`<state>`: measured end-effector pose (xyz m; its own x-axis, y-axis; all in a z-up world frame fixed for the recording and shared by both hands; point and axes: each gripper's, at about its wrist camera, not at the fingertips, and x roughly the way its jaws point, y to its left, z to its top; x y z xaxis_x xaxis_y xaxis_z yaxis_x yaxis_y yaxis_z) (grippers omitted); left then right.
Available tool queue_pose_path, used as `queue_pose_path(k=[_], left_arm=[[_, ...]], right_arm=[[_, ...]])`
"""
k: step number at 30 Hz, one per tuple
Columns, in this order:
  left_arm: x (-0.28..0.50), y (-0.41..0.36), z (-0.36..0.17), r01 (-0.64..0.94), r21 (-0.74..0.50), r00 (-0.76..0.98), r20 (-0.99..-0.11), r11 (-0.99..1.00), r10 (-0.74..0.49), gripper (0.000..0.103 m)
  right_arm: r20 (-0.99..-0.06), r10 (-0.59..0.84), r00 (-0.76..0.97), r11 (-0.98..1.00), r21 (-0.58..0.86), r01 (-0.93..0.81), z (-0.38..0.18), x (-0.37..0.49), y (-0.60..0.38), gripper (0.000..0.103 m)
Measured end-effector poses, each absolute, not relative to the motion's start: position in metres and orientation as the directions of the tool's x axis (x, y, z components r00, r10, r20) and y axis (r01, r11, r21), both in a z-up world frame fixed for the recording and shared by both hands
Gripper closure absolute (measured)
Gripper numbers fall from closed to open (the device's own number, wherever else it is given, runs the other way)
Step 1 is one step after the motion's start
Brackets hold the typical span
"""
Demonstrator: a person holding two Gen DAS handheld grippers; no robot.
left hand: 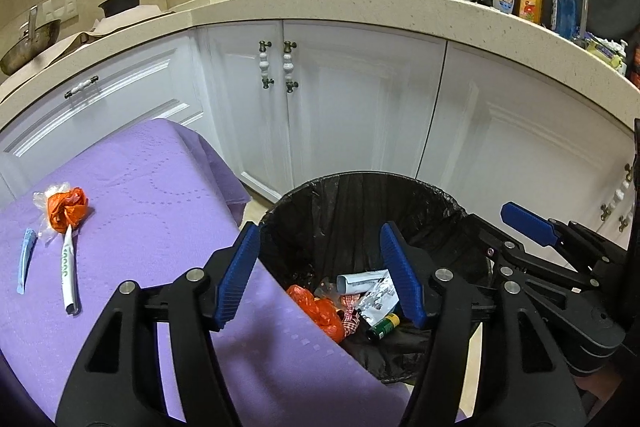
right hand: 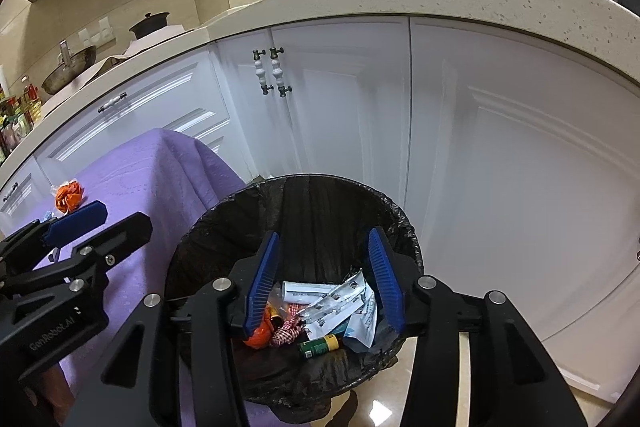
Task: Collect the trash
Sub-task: 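Move both tools back over the table toward the remaining tubes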
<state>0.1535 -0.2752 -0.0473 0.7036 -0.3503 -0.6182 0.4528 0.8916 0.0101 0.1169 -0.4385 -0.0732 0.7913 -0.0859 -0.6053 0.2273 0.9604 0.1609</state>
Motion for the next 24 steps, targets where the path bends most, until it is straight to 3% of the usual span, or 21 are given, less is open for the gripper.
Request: queue_pose_path(k=[12, 24], left_arm=[[0.150, -0.221, -0.025, 0.365, 0.008, 0.757, -0.585, 0.931, -0.292, 0.036], [0.142, -0.088, -0.017, 0.130, 0.023, 0.804, -0.588, 0.991, -0.091, 0.036]], right_arm=[[-0.584, -0.031, 0.811, 0.973, 0.169, 0.159, -0.057, 0.123, -0.404, 0.052], [-0.565, 0.146, 0.812, 0.983, 0.175, -0.054, -0.042, 0.150, -0.300, 0.052]])
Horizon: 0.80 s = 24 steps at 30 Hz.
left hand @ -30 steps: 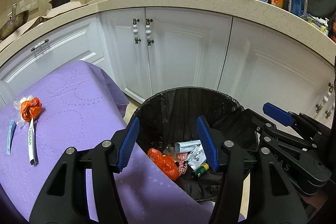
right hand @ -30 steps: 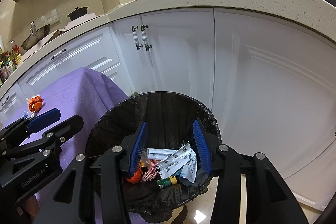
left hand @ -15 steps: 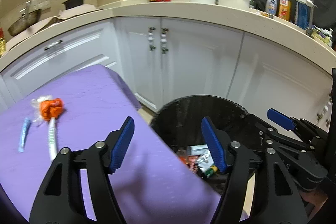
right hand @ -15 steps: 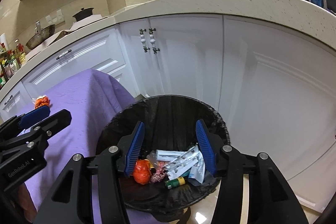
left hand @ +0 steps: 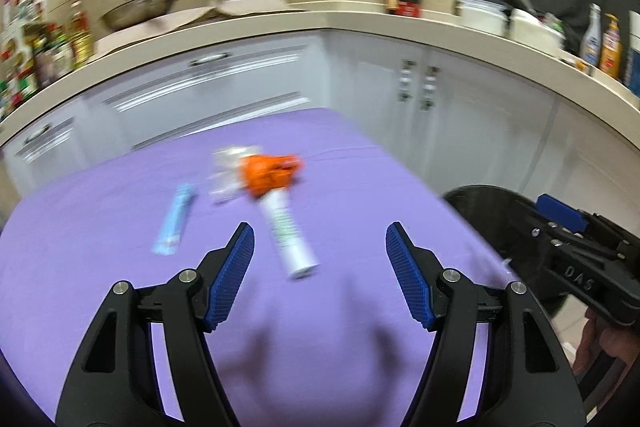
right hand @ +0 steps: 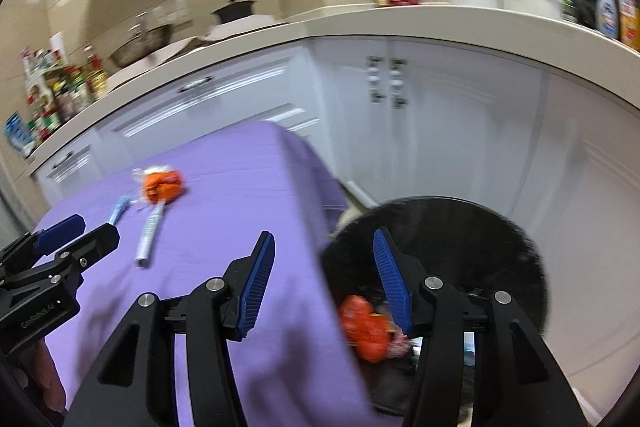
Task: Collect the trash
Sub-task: 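Move both tools back over the table toward the remaining tubes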
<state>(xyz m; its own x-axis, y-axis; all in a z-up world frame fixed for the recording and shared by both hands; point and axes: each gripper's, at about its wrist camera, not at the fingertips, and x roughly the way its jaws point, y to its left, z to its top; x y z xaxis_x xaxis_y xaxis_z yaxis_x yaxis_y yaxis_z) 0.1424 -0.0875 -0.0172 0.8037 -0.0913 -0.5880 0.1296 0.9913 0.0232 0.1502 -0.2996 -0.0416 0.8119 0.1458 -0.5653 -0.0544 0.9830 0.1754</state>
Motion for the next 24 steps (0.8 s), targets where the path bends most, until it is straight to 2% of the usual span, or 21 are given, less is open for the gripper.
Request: queue_pose_path(k=[11, 18, 24], left_arm=[[0.137, 0.023, -0.024, -0.065, 0.022, 0.791, -0.608, 0.998, 0.065, 0.036], [0.135, 0.073, -0.029, -0.142, 0.002, 0.775, -0.622, 0.990, 0.113, 0.036], [0.136, 0.101, -0.034, -0.178, -0.018, 0.760, -0.638, 0.984, 0.126, 0.036]], right_arm=[[-0.596, 0.284, 0.751, 0.959, 0.171, -0.227, -0.042, 0.181, -0.196, 0.052], [-0.660, 0.293, 0.692, 0.954, 0.154, -0.257, -0.055, 0.200, -0.156, 0.052], [-0.713, 0.274, 0.646, 0.958, 0.144, -0.248, -0.068, 0.213, -0.143, 0.058]])
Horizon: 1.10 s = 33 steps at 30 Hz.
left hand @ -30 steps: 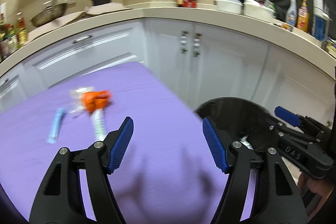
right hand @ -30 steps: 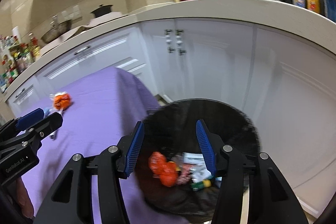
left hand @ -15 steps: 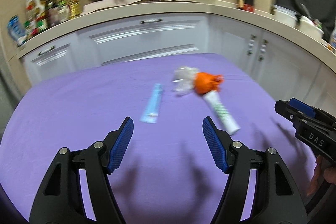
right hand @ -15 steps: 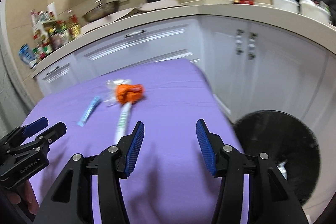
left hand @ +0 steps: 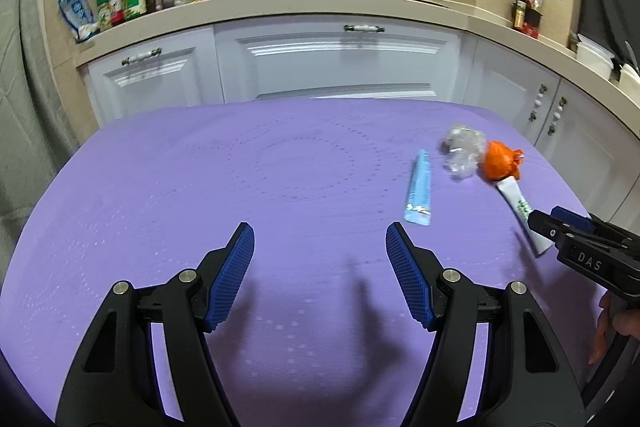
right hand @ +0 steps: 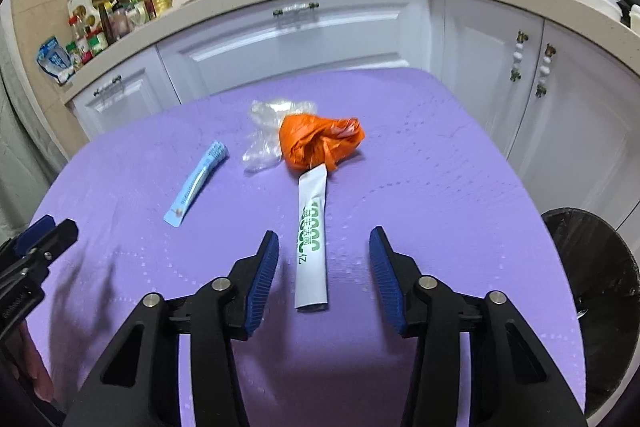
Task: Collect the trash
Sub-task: 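Move both tools back over the table toward the remaining tubes, then grasp the white green-printed tube with the right tool while the left tool grasps the blue tube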
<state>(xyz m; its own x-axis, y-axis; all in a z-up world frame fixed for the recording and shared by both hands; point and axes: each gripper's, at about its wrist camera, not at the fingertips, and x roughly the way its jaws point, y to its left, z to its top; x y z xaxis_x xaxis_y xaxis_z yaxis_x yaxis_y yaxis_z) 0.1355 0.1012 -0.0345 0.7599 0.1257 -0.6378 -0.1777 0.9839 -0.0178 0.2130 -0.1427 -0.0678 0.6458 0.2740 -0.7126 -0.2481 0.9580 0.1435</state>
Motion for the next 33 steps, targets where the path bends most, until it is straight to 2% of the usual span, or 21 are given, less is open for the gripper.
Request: queue_pose_path(k=[5, 8, 11, 24, 33], left_arm=[[0.139, 0.107, -0.039, -0.175, -0.031, 0.754, -0.647, 0.984, 0.113, 0.036], [0.143, 0.107, -0.041, -0.164, -0.043, 0.751, -0.653, 0.986, 0.096, 0.036], [0.148, 0.102, -0.042, -0.152, -0.050, 0.751, -0.655, 0.987, 0.083, 0.036], [0.180, 0.061, -0.046, -0.066, -0.055, 0.739, -0.674, 0.996, 0.011, 0.036], [0.209, 0.028, -0.051, -0.023, 0.003, 0.726, -0.687, 1.000, 0.019, 0.036]], right_arm=[[-0.743, 0.270, 0.613, 0.957, 0.138, -0.255, -0.073, 0.219, -0.135, 0.071], [-0.754, 0.262, 0.602, 0.958, 0.129, -0.257, -0.075, 0.222, -0.132, 0.075], [-0.756, 0.252, 0.604, 0.960, 0.116, -0.256, -0.075, 0.221, -0.133, 0.087], [-0.722, 0.253, 0.644, 0.964, 0.135, -0.227, -0.067, 0.213, -0.165, 0.088], [-0.707, 0.241, 0.664, 0.970, 0.149, -0.193, -0.066, 0.231, -0.190, 0.088]])
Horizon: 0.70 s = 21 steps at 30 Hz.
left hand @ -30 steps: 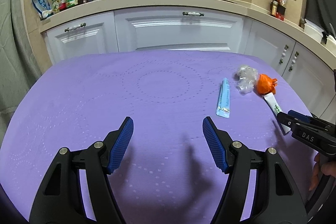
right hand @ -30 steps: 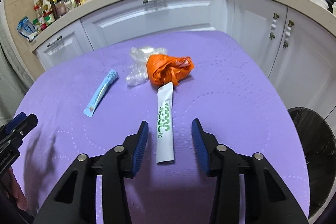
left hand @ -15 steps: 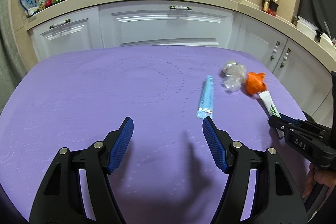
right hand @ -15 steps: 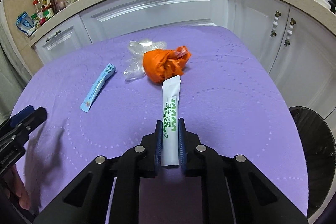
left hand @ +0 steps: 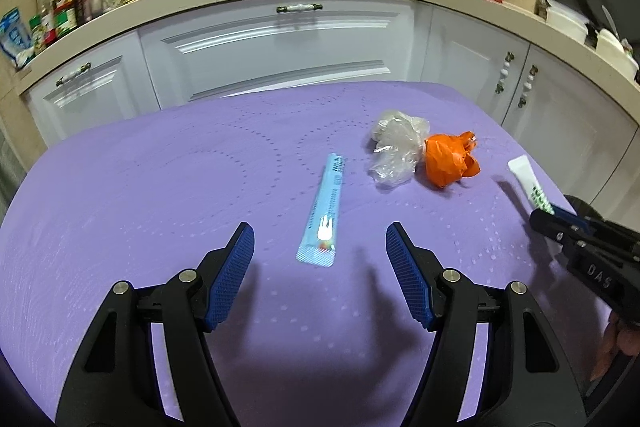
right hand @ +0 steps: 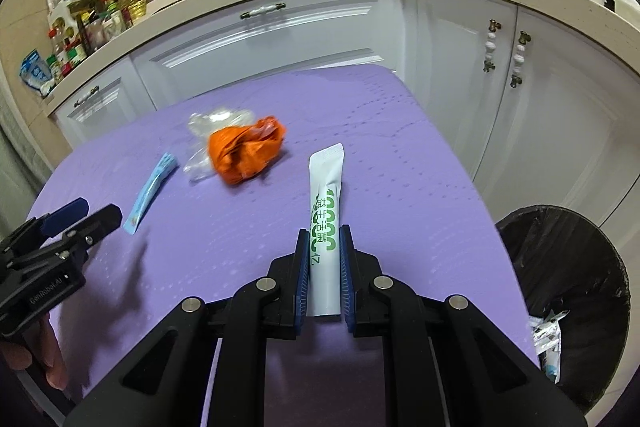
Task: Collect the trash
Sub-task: 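Grasp the white green-printed tube with the right tool while the left tool grasps the blue tube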
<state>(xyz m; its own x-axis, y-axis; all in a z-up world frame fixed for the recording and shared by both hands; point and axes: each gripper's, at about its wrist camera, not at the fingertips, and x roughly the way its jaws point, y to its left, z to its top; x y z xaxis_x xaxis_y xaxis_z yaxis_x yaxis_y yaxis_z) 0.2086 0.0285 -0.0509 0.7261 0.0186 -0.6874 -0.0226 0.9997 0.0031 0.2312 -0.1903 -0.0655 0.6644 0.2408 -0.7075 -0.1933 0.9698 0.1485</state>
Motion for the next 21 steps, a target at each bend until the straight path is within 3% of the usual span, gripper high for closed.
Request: queue_pose_path(k=[13, 19, 21], left_arm=[[0.240, 0.023, -0.066, -0.041, 0.004, 0.677, -0.735, 0.999, 0.031, 0.040], [0.247, 0.021, -0.073, -0.030, 0.002, 0.648, -0.761, 1.000, 0.021, 0.064], [0.249, 0.022, -0.074, -0.030, -0.007, 0.639, -0.769, 1.000, 0.014, 0.083]], right_arm=[[-0.699, 0.268, 0.663, 0.963, 0.177, -0.203, -0.067, 0.256, -0.202, 0.088], [-0.701, 0.276, 0.658, 0.961, 0.179, -0.212, -0.068, 0.257, -0.200, 0.088], [-0.702, 0.276, 0.656, 0.961, 0.178, -0.213, -0.069, 0.257, -0.201, 0.088]])
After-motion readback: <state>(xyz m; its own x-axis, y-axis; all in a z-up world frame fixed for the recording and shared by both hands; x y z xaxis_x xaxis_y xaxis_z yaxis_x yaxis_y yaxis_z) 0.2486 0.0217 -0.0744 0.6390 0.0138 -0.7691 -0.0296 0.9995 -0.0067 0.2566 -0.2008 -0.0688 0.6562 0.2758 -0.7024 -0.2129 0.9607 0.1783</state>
